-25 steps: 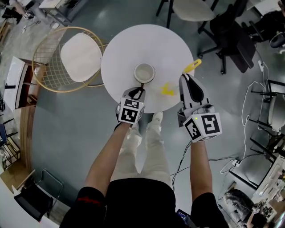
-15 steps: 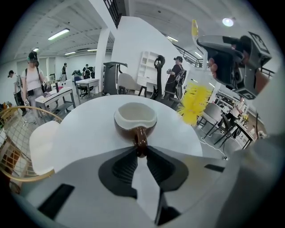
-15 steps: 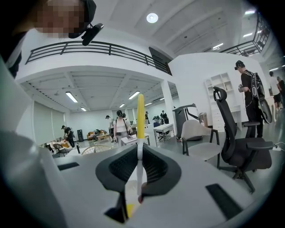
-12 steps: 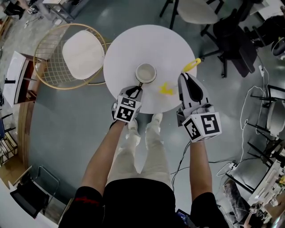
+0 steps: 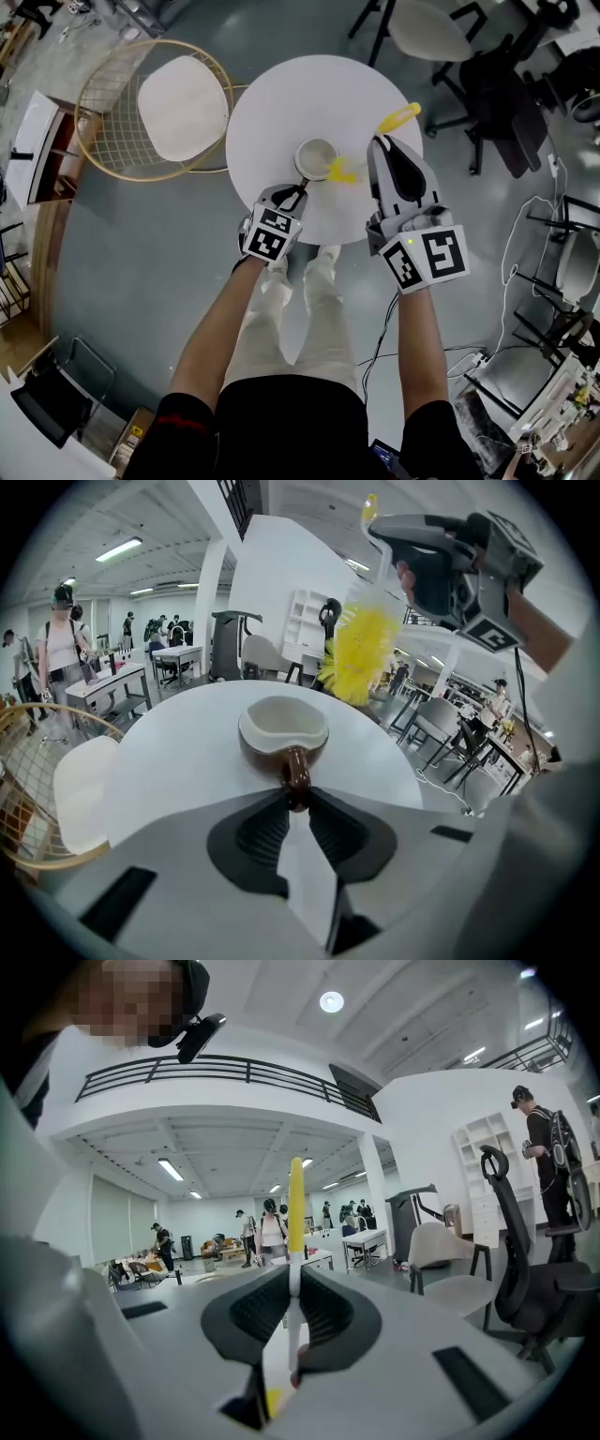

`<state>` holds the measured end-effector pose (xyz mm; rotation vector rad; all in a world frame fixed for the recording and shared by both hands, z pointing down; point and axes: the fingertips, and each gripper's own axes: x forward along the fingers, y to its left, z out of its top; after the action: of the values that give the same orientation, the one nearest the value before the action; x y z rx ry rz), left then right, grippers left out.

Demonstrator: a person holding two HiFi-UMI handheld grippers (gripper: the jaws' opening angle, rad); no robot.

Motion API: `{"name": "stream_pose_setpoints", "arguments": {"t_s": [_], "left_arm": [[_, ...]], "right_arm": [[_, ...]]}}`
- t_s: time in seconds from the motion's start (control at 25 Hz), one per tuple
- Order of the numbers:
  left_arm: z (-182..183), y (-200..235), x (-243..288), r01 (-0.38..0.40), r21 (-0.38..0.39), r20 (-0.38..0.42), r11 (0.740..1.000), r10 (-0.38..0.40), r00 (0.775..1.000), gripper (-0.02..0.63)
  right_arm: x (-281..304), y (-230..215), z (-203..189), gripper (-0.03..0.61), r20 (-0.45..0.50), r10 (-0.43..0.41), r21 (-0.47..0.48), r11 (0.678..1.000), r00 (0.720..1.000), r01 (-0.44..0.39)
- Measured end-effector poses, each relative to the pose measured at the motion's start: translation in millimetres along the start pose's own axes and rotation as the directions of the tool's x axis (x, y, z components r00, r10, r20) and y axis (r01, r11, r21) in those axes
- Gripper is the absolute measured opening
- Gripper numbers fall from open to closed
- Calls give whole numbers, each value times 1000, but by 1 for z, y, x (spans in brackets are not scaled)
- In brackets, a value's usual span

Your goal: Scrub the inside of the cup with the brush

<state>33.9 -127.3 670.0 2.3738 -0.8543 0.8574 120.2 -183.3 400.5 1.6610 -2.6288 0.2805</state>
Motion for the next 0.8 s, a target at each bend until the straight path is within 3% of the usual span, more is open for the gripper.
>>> {"name": "stream_pose_setpoints", "arguments": {"t_s": [0.32,0.8], "left_arm": [[-3,4,2,3,-4,8,1000,-3,1000,75],[-3,8,-2,26,30,14,999,-27,1000,75]], "right_arm": [[36,14,0,48,-6,59,-19,998,998,-59],[62,21,-35,48,-54,89,0,996,995,-89]]}}
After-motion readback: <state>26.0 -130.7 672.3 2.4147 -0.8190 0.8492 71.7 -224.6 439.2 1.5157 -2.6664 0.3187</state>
